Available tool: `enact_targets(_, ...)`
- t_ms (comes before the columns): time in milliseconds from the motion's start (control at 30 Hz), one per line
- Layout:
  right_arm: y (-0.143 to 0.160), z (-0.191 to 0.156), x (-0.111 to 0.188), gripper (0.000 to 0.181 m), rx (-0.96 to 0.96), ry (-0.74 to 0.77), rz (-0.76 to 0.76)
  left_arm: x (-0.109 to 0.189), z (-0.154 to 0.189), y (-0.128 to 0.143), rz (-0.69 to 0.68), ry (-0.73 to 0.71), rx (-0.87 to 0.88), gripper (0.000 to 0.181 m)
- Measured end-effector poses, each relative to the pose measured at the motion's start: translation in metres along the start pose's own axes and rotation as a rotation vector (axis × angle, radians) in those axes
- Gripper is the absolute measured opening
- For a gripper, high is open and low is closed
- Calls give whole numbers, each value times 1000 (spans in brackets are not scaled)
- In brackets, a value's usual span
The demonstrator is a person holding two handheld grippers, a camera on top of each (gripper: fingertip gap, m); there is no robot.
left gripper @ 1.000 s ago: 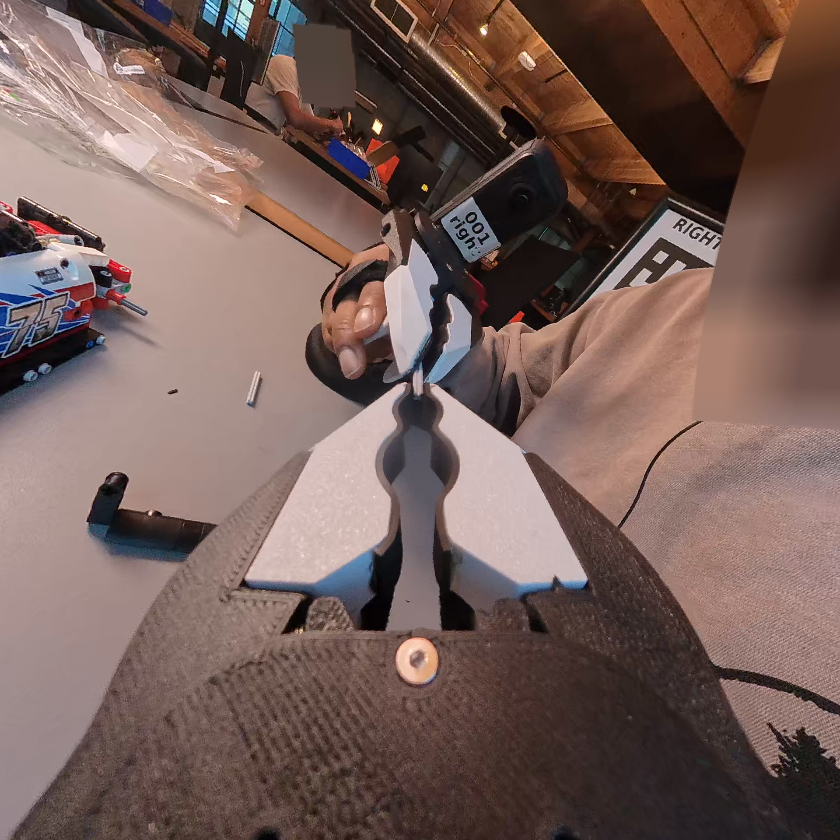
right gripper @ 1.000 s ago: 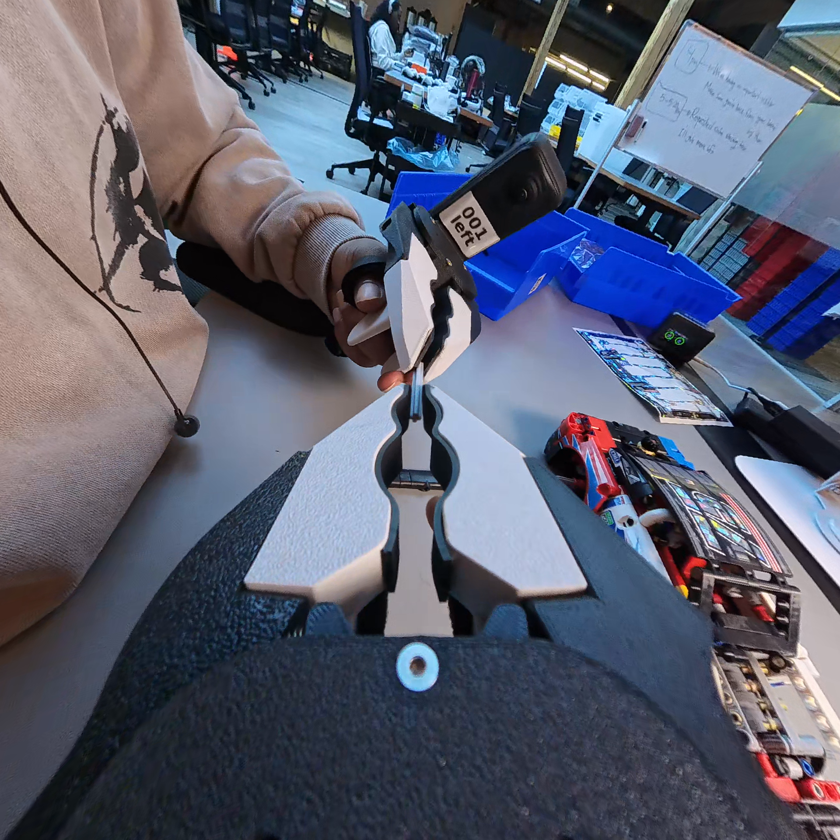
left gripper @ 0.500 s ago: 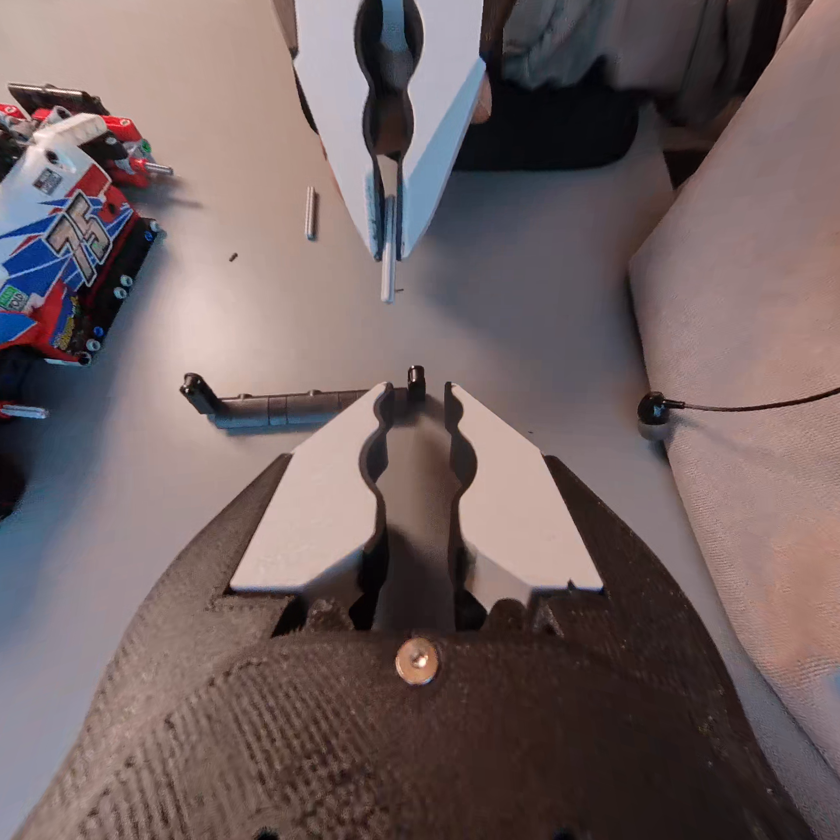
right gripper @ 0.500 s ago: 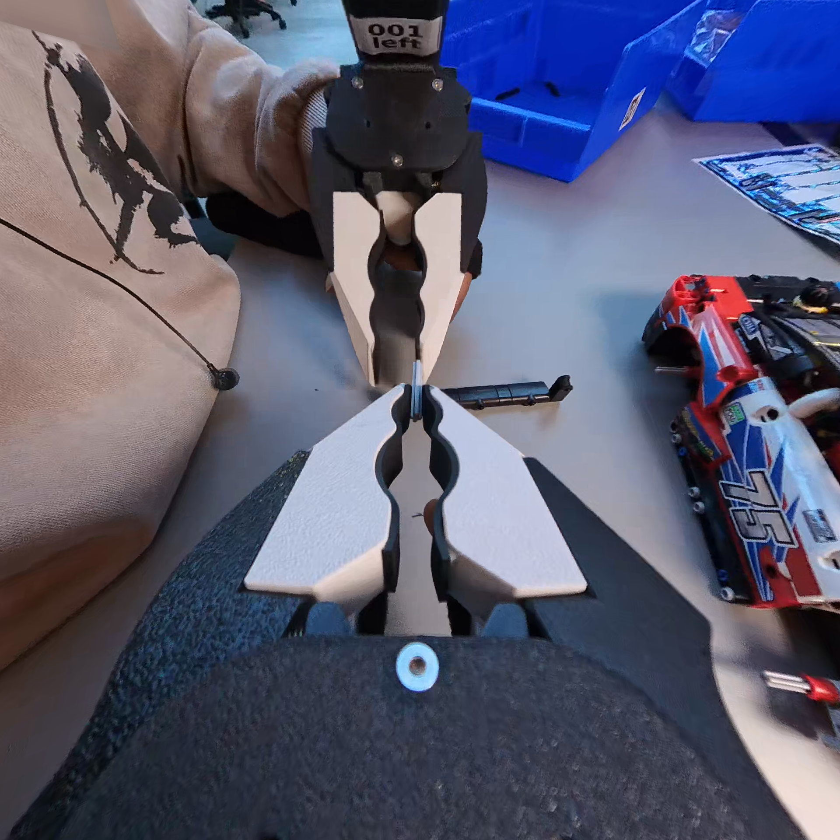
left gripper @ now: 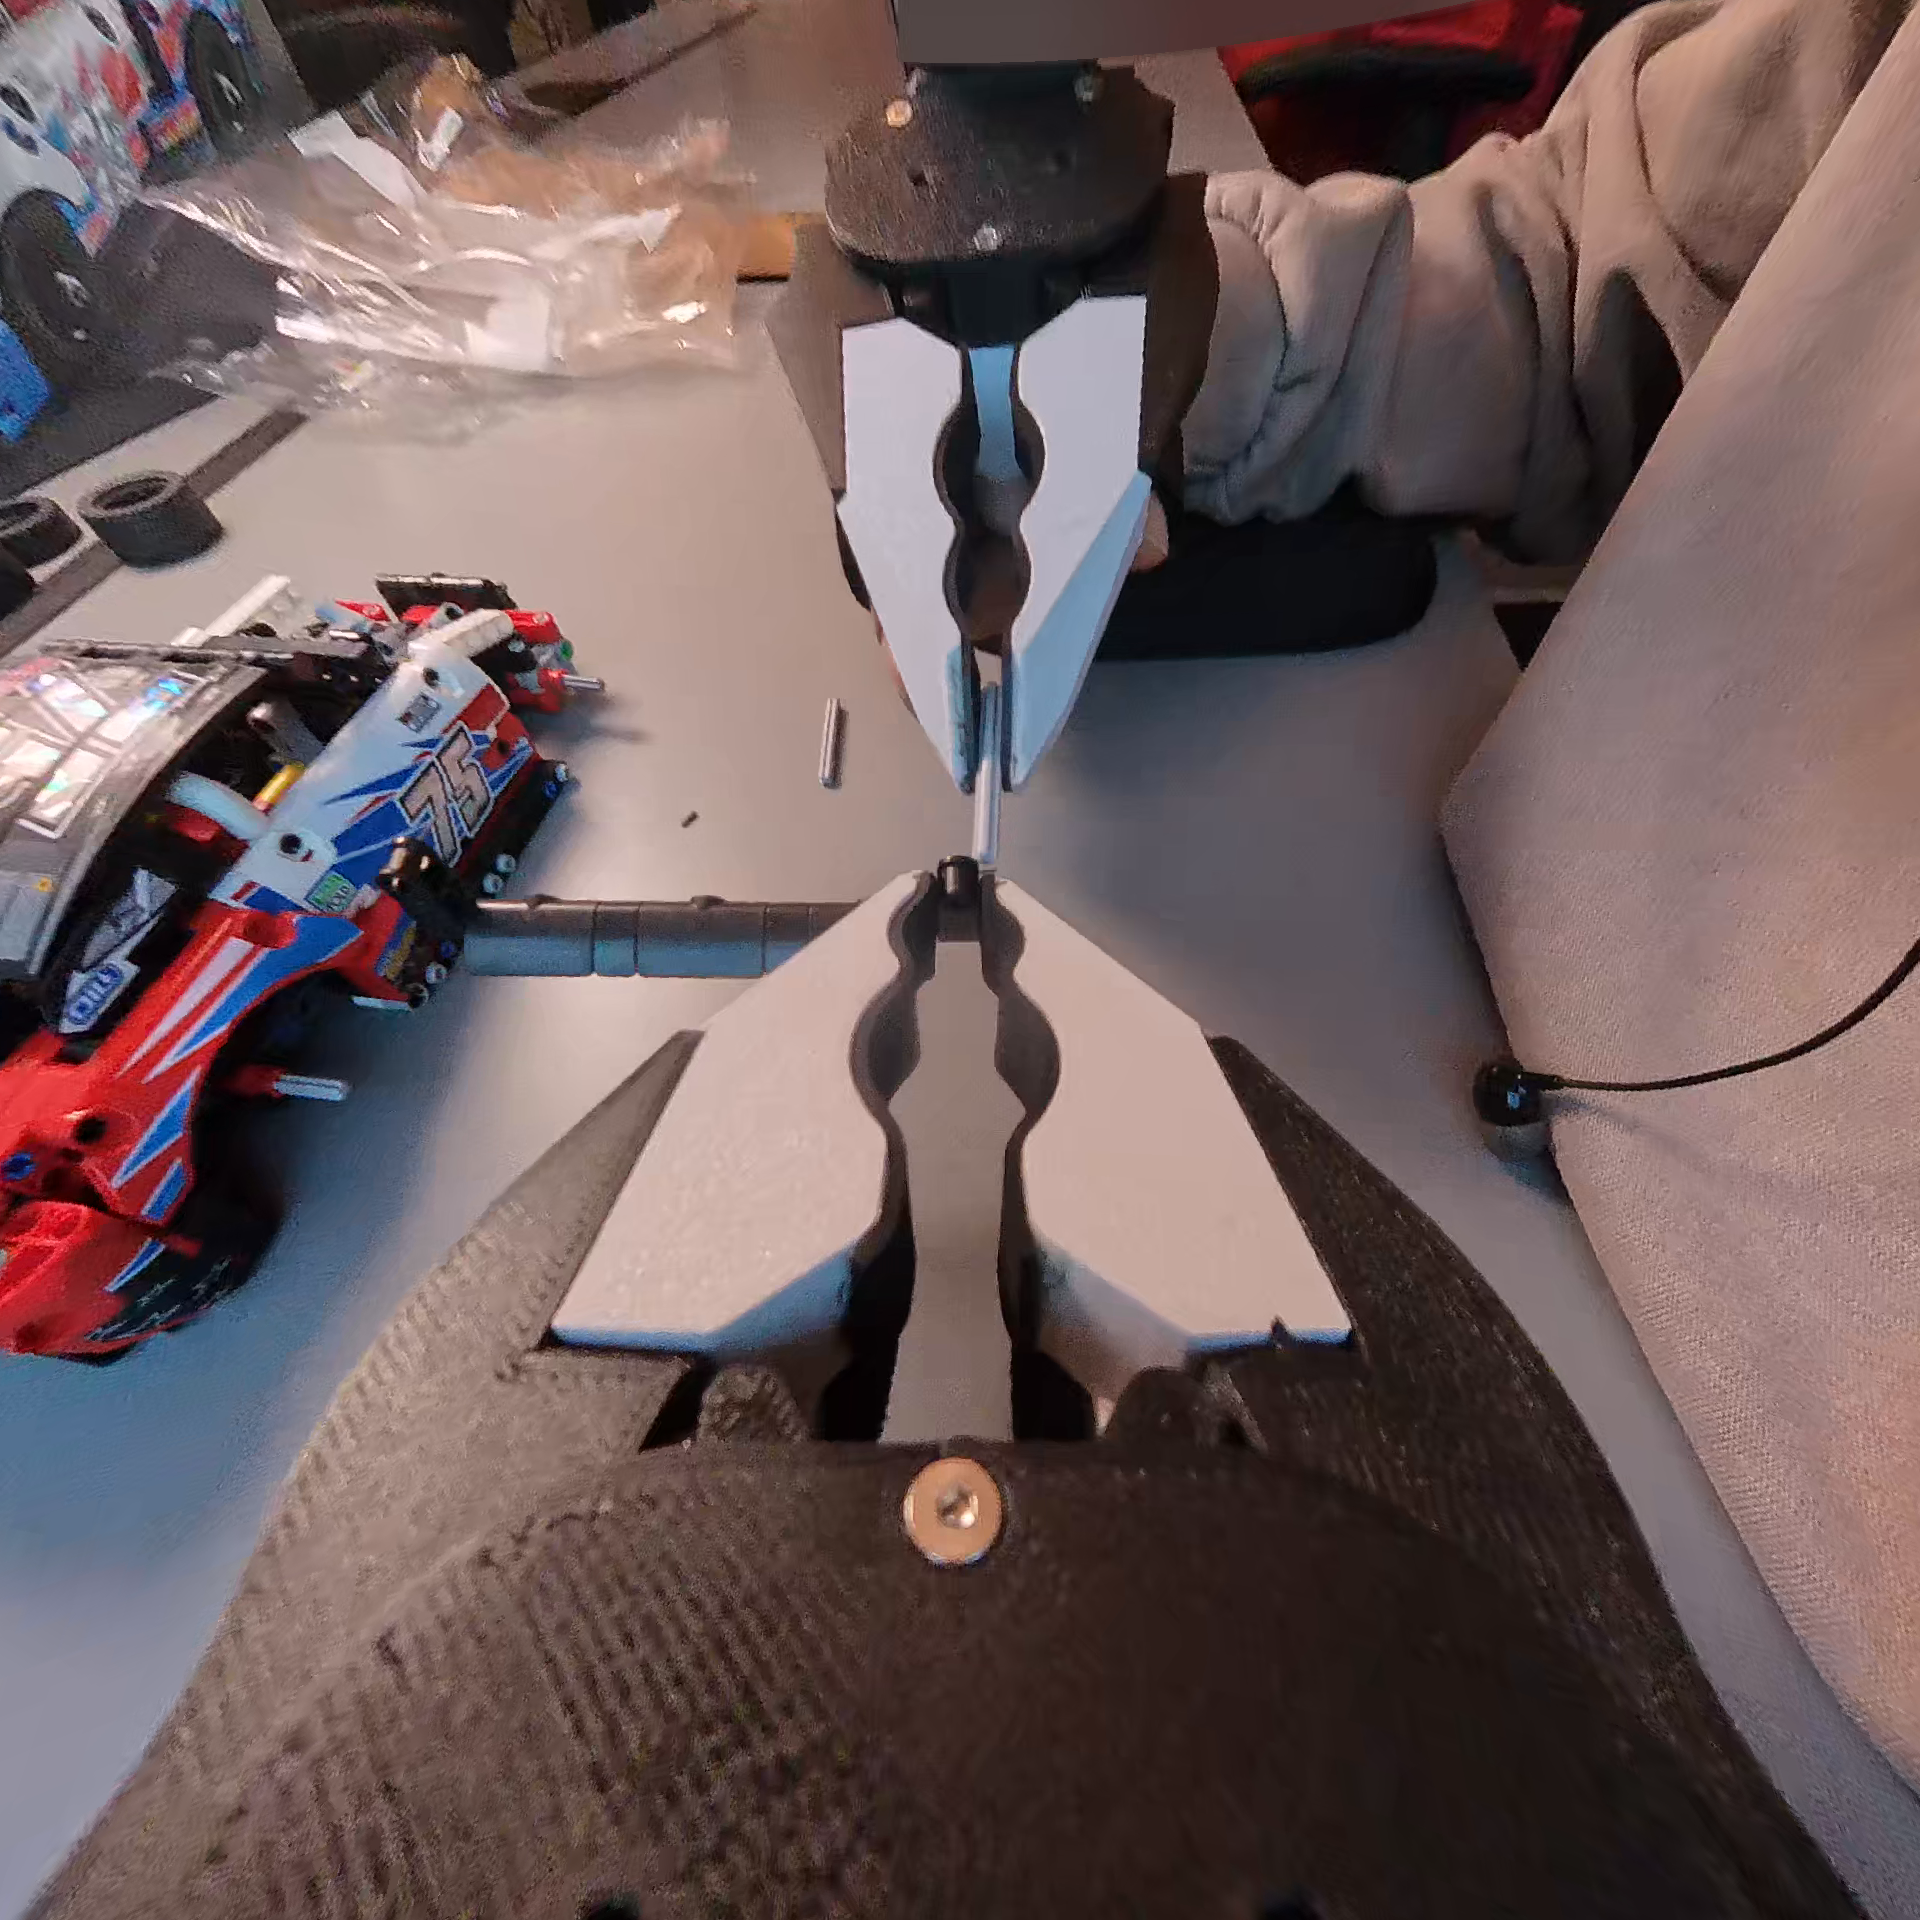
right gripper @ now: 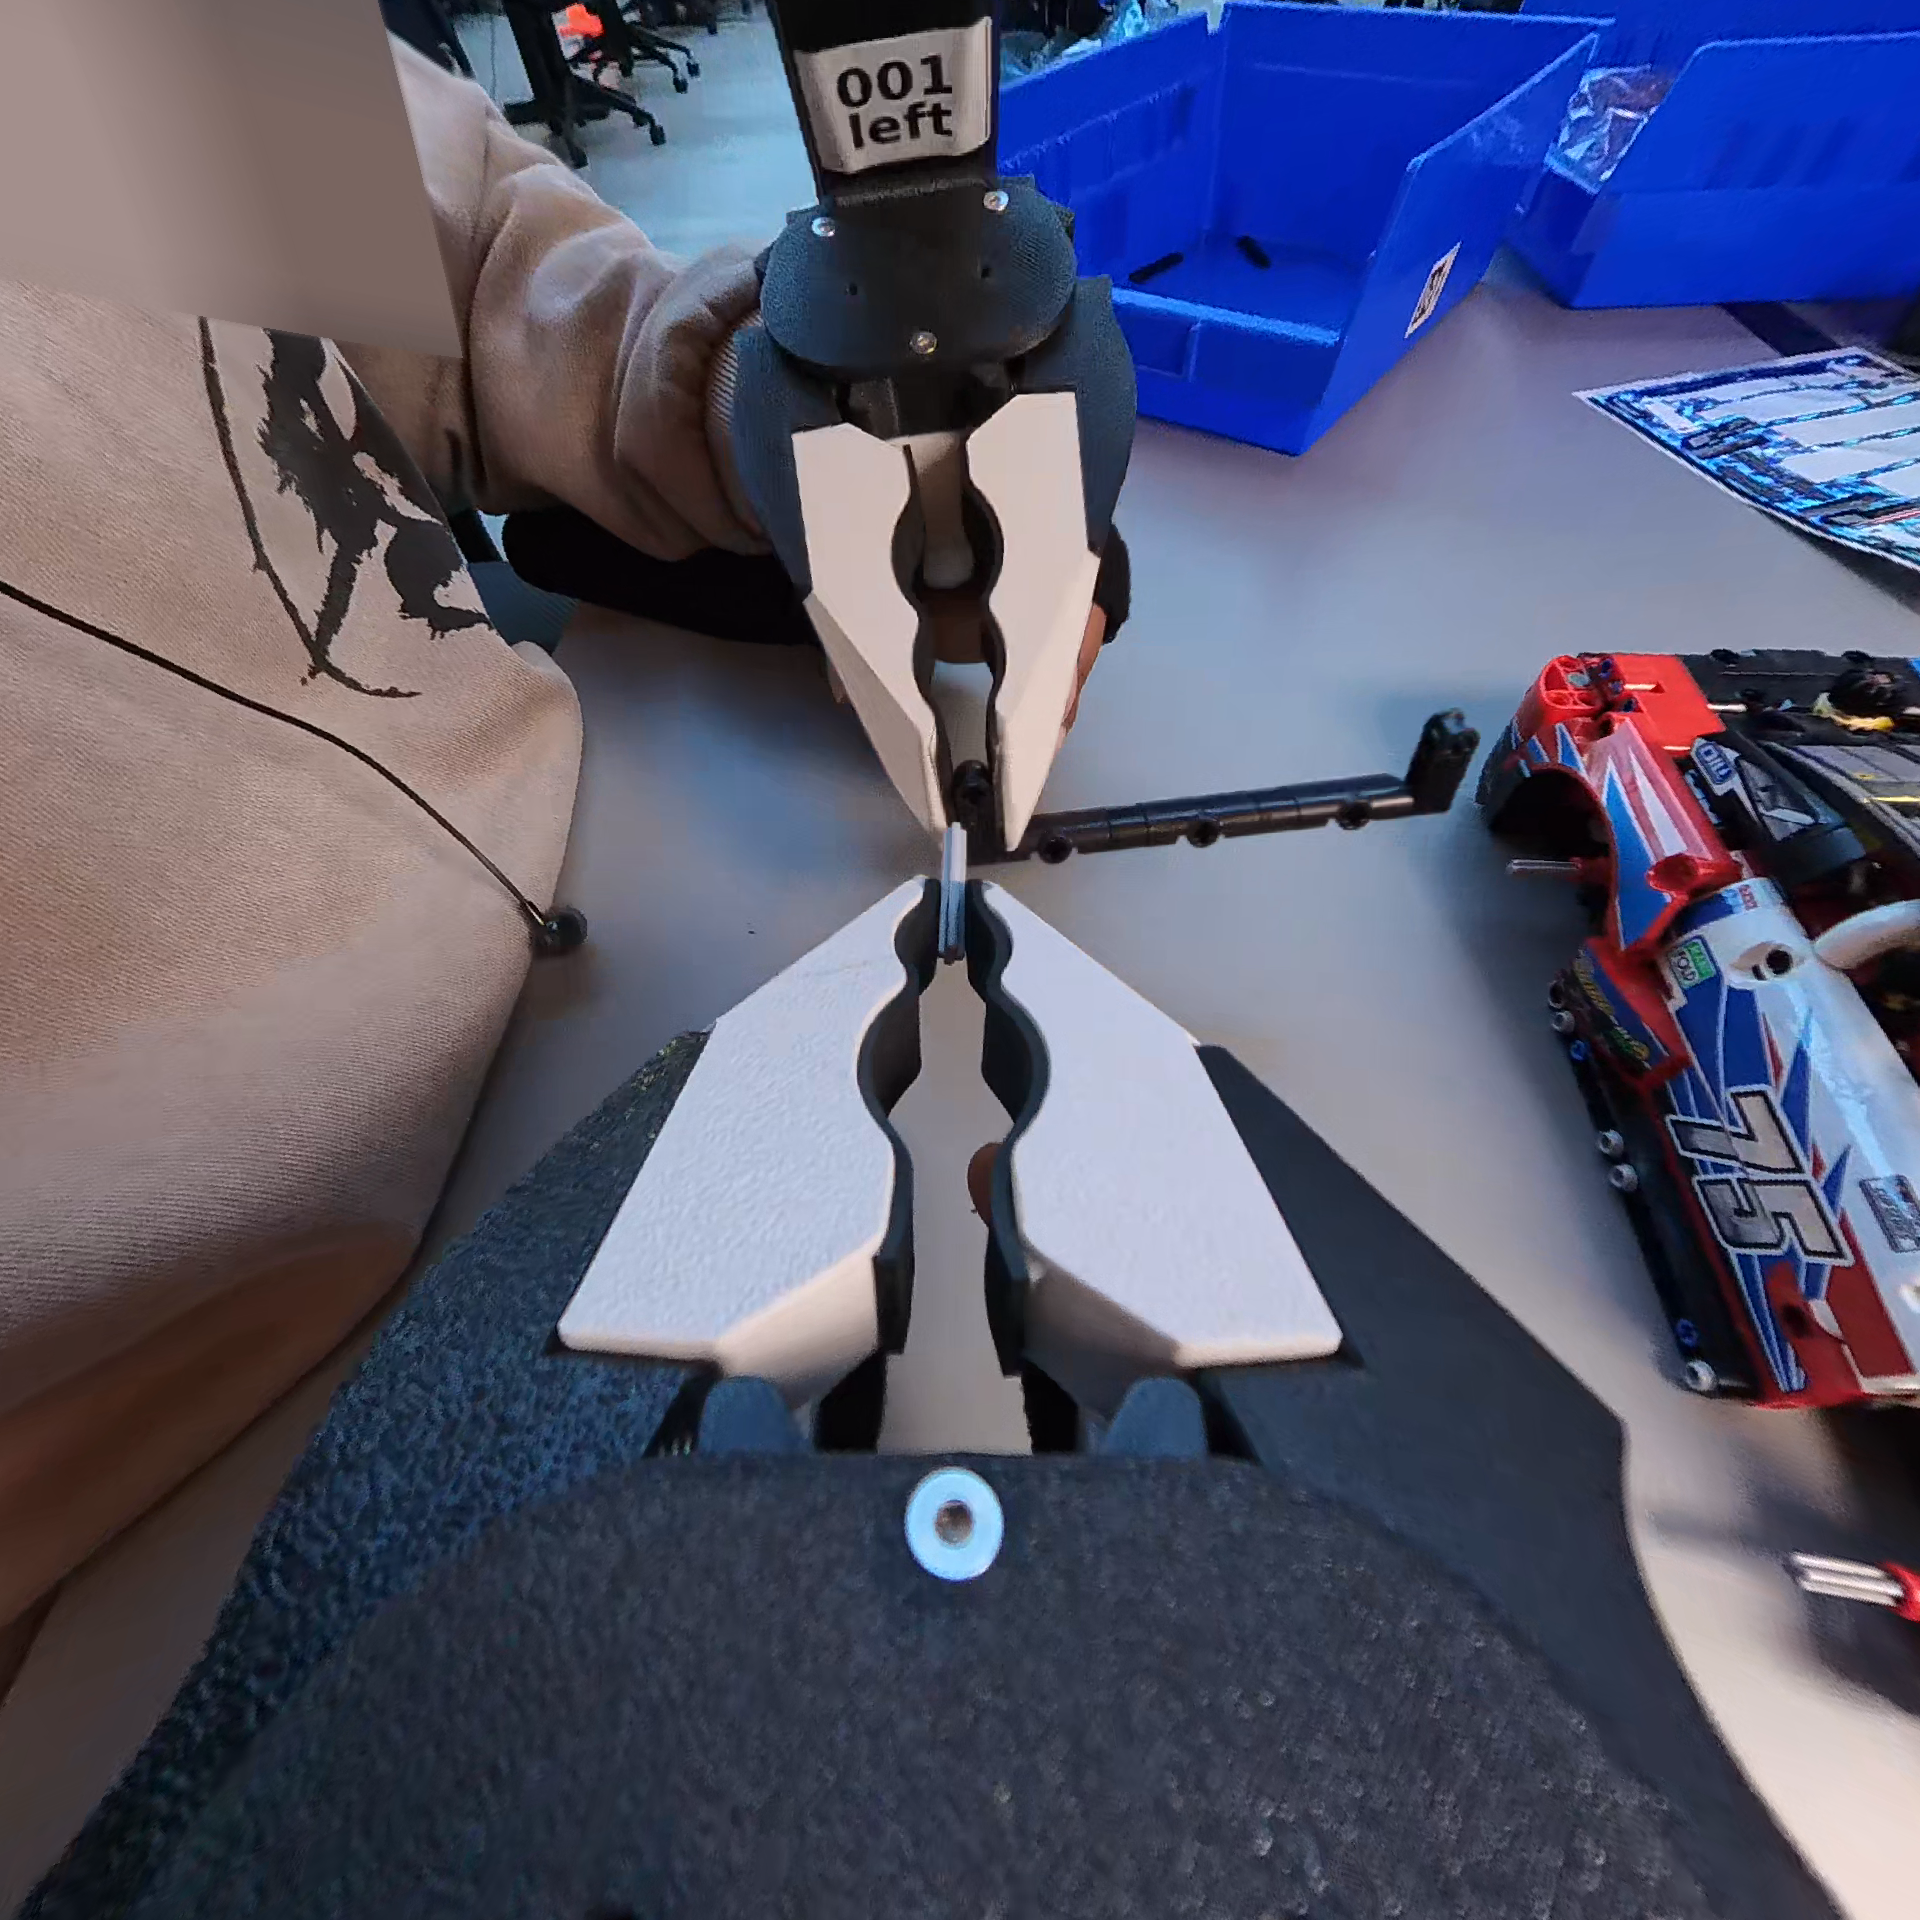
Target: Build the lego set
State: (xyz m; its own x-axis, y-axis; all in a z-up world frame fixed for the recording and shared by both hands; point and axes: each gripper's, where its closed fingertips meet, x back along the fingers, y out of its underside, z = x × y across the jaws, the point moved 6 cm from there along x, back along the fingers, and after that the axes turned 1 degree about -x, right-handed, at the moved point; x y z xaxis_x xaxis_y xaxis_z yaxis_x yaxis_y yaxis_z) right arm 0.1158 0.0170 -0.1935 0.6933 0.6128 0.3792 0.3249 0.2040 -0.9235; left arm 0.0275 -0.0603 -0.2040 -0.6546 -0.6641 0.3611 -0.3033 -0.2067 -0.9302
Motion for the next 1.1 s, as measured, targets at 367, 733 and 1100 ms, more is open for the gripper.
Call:
enact_targets(367,-5,0,-1,2,-17,16,37,0,1,-3,0,-29,-55,5)
enact_targets(733,-3,-4,-2,2,59,18,-1,-3,6,0,-24,17,-25,6)
enact_targets(1100,4,-10,-9,2,186,32,-54,-9,9,6,-74,101,98,5)
